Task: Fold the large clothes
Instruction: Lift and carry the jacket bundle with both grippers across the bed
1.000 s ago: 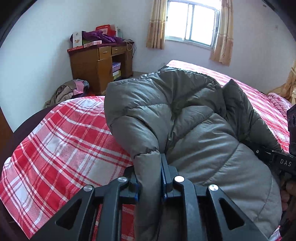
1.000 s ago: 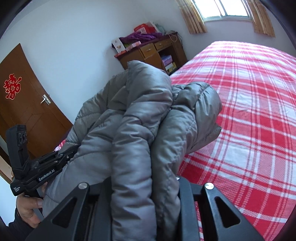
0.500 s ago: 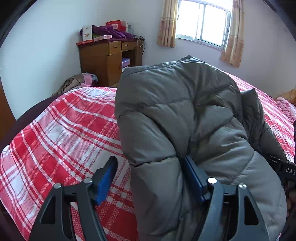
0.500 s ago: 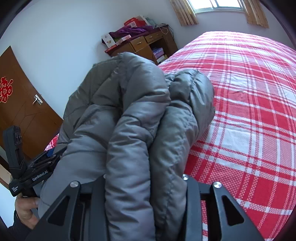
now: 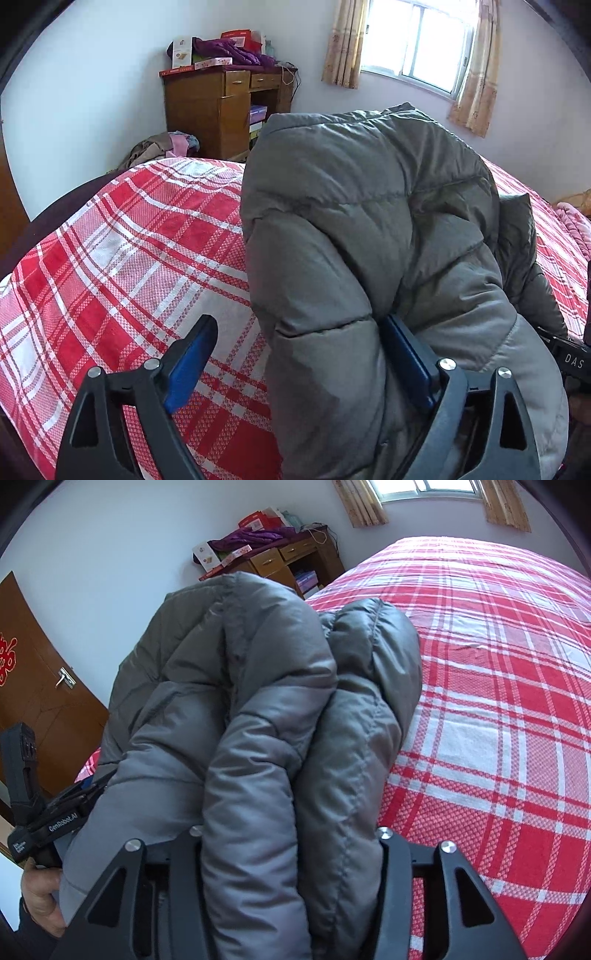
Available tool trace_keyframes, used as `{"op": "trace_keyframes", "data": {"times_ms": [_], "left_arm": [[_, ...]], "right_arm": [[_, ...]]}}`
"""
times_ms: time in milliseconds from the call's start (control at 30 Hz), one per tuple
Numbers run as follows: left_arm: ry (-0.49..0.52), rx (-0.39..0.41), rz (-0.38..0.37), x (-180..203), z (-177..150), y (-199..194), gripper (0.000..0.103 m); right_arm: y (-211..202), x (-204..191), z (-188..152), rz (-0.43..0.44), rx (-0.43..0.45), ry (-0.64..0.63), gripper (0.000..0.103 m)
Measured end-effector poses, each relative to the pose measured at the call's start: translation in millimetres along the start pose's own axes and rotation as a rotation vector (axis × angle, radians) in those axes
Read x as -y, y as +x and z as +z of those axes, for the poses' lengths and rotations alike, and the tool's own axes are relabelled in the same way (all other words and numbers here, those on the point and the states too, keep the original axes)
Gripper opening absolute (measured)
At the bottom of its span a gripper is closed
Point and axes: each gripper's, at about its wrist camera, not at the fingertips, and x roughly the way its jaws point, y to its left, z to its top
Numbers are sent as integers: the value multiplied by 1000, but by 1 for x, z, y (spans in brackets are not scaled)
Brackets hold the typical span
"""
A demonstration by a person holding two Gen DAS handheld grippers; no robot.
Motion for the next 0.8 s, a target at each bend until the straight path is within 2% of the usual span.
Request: {"op": "trace_keyframes", "data": {"times_ms": [267, 500, 800], "left_arm": [[-15, -17, 3, -3, 1, 5, 97], [-12, -26, 34, -3, 3, 9, 102], [-37, -41, 14, -8, 2, 12, 102]], "right_arm": [[3, -1, -2, -20, 3, 3, 57], [7, -5, -4, -76, 6, -8, 66], [11, -10, -5, -98, 7, -3, 67]]}}
